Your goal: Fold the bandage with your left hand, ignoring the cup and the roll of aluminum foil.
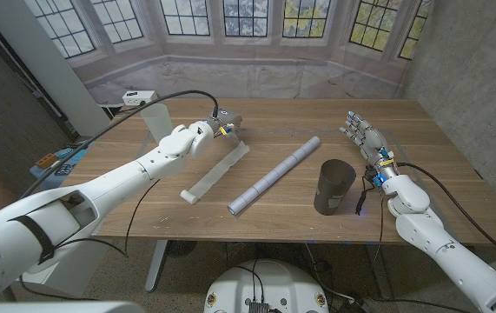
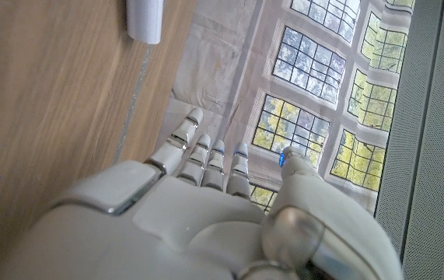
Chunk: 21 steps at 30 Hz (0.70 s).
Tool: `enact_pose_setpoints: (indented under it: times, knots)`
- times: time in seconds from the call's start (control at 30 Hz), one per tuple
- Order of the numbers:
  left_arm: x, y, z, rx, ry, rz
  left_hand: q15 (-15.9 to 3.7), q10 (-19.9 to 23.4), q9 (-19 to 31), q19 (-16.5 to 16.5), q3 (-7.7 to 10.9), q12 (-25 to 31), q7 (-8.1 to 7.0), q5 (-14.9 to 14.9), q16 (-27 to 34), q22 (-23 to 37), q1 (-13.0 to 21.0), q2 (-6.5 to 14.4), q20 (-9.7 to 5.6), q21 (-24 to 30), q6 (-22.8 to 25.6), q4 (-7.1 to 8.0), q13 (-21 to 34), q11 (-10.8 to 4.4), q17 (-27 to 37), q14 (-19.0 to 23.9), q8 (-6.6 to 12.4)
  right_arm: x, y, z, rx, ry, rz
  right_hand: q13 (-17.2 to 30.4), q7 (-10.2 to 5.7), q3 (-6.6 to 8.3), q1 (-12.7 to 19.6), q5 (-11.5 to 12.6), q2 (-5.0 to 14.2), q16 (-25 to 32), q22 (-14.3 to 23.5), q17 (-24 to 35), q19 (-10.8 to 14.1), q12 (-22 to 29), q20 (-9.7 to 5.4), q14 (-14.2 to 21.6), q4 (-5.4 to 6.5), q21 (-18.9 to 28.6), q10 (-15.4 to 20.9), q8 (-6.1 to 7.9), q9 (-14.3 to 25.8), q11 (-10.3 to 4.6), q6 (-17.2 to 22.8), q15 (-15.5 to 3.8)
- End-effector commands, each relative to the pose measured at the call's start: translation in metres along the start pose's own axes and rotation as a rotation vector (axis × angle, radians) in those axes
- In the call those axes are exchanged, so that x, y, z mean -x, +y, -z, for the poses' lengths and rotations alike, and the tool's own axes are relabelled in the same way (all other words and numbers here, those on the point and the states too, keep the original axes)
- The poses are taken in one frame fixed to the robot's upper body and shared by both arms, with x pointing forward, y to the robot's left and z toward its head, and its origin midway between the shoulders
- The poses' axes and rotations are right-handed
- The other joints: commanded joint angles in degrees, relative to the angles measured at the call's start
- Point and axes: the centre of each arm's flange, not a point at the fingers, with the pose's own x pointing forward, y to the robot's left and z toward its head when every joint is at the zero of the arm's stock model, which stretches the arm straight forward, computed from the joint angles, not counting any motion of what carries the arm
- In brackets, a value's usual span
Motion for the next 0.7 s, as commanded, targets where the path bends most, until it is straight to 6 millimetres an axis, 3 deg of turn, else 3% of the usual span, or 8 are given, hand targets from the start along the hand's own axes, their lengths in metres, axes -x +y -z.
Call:
enact_pose_setpoints:
  times: [0.03,0.7]
  knots:
    - [-0.005,-0.007,-0.003,0.005,-0.004,0.017,0.21,0.5,0.3,0.5,-0.14,-0.2,0.39,0.5,0.1,0.1,0.3,0.7,0.02,0.1,0.6,-0.07,0.1,0.13,0.3,0.5,0.12,0.002,-0.004,0.001,0.001,0.005,0.003,0.3,-0.02,0.19,-0.4,-0.2,-0.01,0.4,0.3,0.3,0.3,0.0,-2.25,0.5,-0.30,0.0,0.4,-0.03,0.1,-0.16,0.4,-0.54]
    - [-0.011,-0.013,-0.013,0.030,-0.021,0.041,0.25,0.3,0.3,0.3,-0.31,-0.6,0.25,0.6,-0.2,0.1,0.4,1.2,0.00,0.0,1.3,-0.07,0.1,0.30,0.4,0.4,-0.01,0.006,-0.004,0.001,0.004,0.010,0.001,0.3,-0.16,0.31,-0.6,-0.2,0.00,0.4,0.3,0.4,0.2,0.0,-2.36,0.4,-0.50,0.0,0.4,-0.09,0.1,-0.22,0.4,-0.67]
